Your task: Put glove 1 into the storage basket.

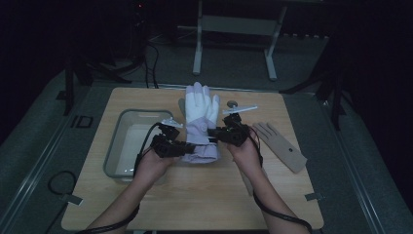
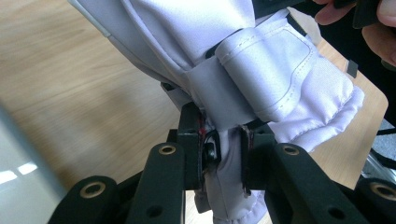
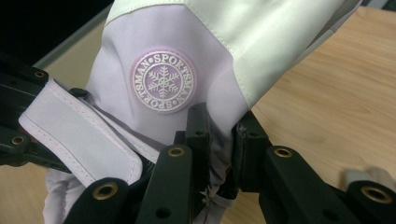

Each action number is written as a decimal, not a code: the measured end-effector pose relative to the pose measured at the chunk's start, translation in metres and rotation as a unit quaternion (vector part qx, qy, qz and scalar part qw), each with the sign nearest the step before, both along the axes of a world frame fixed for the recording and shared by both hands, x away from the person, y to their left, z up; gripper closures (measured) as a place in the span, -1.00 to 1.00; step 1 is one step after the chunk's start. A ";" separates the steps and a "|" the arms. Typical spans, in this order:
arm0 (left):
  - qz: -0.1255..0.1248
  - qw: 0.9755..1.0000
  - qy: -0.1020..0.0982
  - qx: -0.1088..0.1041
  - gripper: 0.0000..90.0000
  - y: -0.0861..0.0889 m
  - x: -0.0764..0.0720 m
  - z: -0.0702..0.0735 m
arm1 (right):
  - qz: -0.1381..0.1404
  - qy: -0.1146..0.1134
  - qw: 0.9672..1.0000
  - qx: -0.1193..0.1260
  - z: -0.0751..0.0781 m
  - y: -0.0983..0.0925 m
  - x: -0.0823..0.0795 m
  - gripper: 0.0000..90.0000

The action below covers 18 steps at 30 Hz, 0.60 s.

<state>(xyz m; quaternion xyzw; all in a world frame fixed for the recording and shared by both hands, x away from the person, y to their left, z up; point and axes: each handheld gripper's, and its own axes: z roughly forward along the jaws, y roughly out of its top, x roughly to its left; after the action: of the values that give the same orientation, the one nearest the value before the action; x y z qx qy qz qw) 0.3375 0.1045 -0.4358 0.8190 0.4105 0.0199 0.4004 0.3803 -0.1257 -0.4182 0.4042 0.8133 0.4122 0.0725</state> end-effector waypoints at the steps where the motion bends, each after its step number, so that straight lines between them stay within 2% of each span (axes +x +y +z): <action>1: 0.000 1.000 -0.003 0.002 0.66 0.008 -0.002 0.004 | 0.002 -0.002 1.000 0.002 0.002 0.005 0.000 0.75; 6: 0.010 1.000 -0.006 0.009 0.66 0.025 -0.006 0.008 | 0.012 0.000 1.000 0.006 0.006 0.023 0.000 0.74; 7: 0.012 1.000 -0.003 0.013 0.66 0.034 -0.007 0.009 | 0.017 0.003 1.000 0.009 0.005 0.032 0.001 0.75; 9: 0.014 1.000 0.000 0.014 0.66 0.041 -0.007 0.010 | 0.019 0.003 1.000 0.009 0.005 0.036 0.002 0.74; 10: 0.016 1.000 0.002 0.017 0.66 0.051 -0.007 0.011 | 0.025 0.004 1.000 0.010 0.005 0.048 0.003 0.74; 12: 0.016 1.000 0.003 0.018 0.65 0.055 -0.007 0.012 | 0.028 0.005 1.000 0.011 0.005 0.058 0.004 0.75; 13: 0.017 1.000 0.005 0.023 0.65 0.066 -0.007 0.013 | 0.031 0.006 0.999 0.011 0.005 0.065 0.004 0.74; 14: 0.017 1.000 0.005 0.023 0.65 0.066 -0.007 0.013 | 0.031 0.006 0.999 0.011 0.005 0.065 0.004 0.74; 15: 0.021 0.999 0.006 0.026 0.65 0.078 -0.008 0.015 | 0.035 0.006 0.999 0.010 0.006 0.078 0.005 0.74; 18: 0.024 0.999 0.008 0.026 0.65 0.089 -0.009 0.015 | 0.041 0.008 0.999 0.011 0.006 0.093 0.006 0.75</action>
<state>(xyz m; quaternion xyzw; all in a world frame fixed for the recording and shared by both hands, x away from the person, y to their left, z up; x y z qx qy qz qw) 0.3289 0.1930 -0.4204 0.8194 0.4323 0.0334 0.3748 0.3868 -0.0327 -0.4122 0.3750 0.8250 0.4205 0.0444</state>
